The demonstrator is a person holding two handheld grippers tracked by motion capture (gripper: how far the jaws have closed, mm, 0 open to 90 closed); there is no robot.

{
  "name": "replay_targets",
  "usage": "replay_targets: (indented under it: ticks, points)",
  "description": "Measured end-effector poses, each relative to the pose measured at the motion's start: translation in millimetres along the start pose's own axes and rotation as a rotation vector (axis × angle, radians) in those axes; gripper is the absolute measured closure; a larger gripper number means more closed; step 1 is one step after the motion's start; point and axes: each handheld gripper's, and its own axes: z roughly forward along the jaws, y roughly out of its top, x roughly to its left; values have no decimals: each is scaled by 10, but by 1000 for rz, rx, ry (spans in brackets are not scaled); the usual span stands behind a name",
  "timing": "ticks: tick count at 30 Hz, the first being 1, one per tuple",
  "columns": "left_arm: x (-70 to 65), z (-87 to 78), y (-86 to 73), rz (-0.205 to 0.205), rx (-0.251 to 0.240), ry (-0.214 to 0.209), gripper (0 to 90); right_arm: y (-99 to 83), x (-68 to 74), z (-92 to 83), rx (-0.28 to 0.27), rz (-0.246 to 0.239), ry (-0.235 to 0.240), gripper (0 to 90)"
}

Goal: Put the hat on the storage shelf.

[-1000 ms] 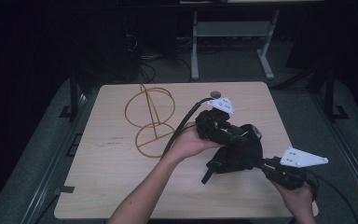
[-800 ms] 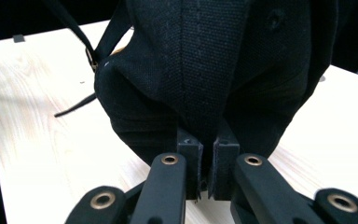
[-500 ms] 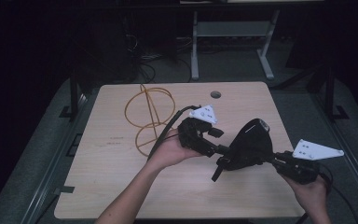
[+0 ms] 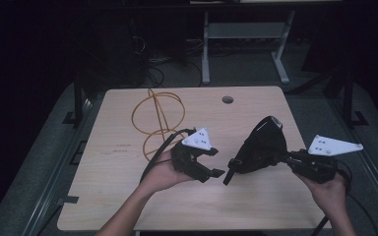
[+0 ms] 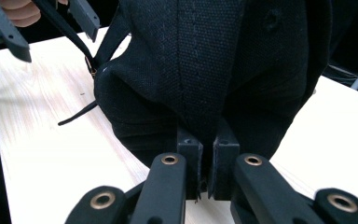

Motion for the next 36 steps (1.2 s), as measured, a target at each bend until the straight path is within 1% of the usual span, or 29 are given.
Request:
replay_targets:
  ticks: [1, 3, 4, 5, 6, 8, 9, 10, 12, 13, 14, 15, 16, 17, 18, 19, 20, 21, 23, 24, 25, 26, 27, 28, 30, 31, 35, 36]
  points:
    - [0, 0, 0, 0, 0, 0, 323, 0, 0, 0, 0, 0, 0, 851]
    - [-5, -24, -70, -4, -7, 0, 322, 41, -4, 29, 7, -5, 6, 851]
    - [-11, -40, -129, -12, -11, 2, 322, 70, -11, 52, 8, -2, 12, 850]
    - [-11, -40, -129, -12, -11, 2, 323, 70, -11, 52, 8, -2, 12, 850]
    - [-14, -53, -169, -9, -5, 10, 323, 84, -17, 66, 8, -4, 15, 850]
    - [-28, -73, -262, -17, -1, 22, 318, 137, -28, 105, 11, -7, 24, 850]
    - [-28, -73, -262, -17, -1, 22, 319, 137, -28, 105, 11, -7, 24, 850]
    - [-37, -89, -303, -13, -1, 25, 319, 184, -30, 127, 13, -10, 31, 850]
    - [-51, -109, -359, -12, -4, 31, 319, 202, -26, 137, 12, -9, 33, 850]
    - [-57, -121, -389, -12, 0, 32, 319, 246, -26, 160, 17, -24, 32, 850]
    - [-70, -142, -445, -7, 4, 43, 319, 271, -24, 171, 19, -27, 36, 851]
    - [-70, -142, -445, -7, 4, 43, 319, 295, -20, 182, 21, -29, 38, 851]
    - [-78, -158, -500, -12, 4, 51, 318, 319, -16, 194, 20, -30, 41, 854]
    - [-78, -158, -500, -12, 4, 51, 317, 319, -16, 194, 20, -30, 41, 854]
    - [-86, -175, -550, -18, 3, 56, 311, 363, -7, 218, 18, -34, 38, 856]
    - [-86, -175, -550, -18, 3, 56, 311, 384, -6, 228, 17, -38, 42, 858]
    - [-99, -188, -596, -25, 1, 65, 310, 405, 1, 241, 14, -41, 42, 859]
    - [-97, -194, -619, -22, 4, 69, 308, 428, 3, 249, 15, -48, 37, 859]
    - [-98, -200, -639, -22, 8, 70, 301, 455, 4, 260, 14, -44, 43, 859]
    - [-104, -209, -683, -25, 11, 76, 298, 517, 4, 279, 12, -50, 54, 858]
    - [-104, -209, -683, -25, 11, 76, 296, 551, 8, 290, 12, -50, 62, 858]
    - [-109, -219, -730, -27, 12, 84, 293, 587, 13, 302, 10, -53, 70, 858]
    - [-109, -219, -730, -27, 12, 84, 290, 587, 13, 302, 10, -53, 70, 858]
    - [-114, -227, -770, -31, 15, 91, 290, 624, 19, 315, 10, -57, 77, 858]
    - [-110, -242, -827, -32, 18, 102, 288, 720, 30, 361, 8, -70, 94, 858]
    - [-110, -248, -852, -39, 19, 106, 287, 754, 35, 383, 7, -77, 96, 858]
    - [-113, -265, -916, -55, 6, 115, 284, 867, 61, 465, 5, -89, 114, 858]
    - [-113, -270, -927, -50, 4, 119, 283, 891, 69, 484, 7, -92, 117, 858]
